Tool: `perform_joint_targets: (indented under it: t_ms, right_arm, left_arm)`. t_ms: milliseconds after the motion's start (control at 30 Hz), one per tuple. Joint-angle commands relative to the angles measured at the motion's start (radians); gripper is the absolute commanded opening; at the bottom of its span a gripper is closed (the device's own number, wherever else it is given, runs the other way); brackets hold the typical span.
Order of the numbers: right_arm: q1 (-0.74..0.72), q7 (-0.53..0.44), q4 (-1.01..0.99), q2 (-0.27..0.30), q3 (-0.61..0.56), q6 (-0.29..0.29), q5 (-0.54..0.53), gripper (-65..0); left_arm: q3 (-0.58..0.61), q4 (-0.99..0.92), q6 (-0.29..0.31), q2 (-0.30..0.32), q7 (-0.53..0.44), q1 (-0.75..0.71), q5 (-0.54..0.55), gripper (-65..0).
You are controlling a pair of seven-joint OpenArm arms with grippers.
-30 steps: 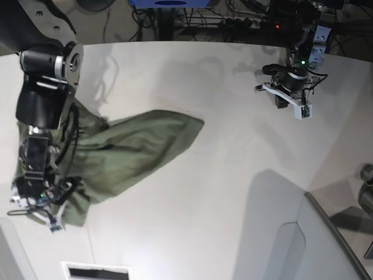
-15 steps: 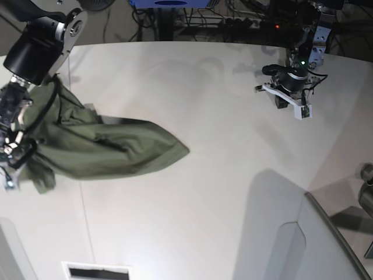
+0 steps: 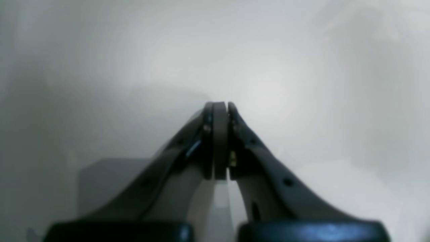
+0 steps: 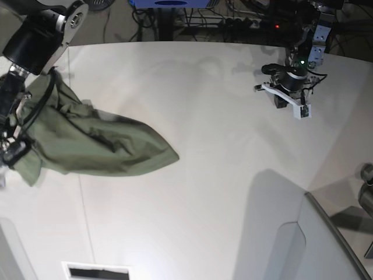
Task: Layout the t-shirt on the table in an organized manner, then fold the t-shirt properly
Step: 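Drag the grasped green shirt with the right gripper toward the robot's base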
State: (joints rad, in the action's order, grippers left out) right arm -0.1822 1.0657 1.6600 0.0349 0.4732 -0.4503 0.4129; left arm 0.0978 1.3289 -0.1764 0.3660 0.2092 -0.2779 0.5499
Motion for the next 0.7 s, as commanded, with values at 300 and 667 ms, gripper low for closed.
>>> perform_joint_targets:
  t_ms: [300, 667]
  right_arm:
    - [-0.369, -0.336, -0.752, 0.133, -0.261, 0.035, -0.01, -39.9]
    - [-0.575, -0.657, -1.311, 0.247, -0.256, 0.282, -0.015, -29.7]
  left_arm:
    - [-0.011, 0.019, 0.001, 0.011, -0.011, -0.028, -0.001, -65.0]
    - [-0.014, 0.011, 0.001, 0.014, -0.015, -0.062, -0.001, -65.0]
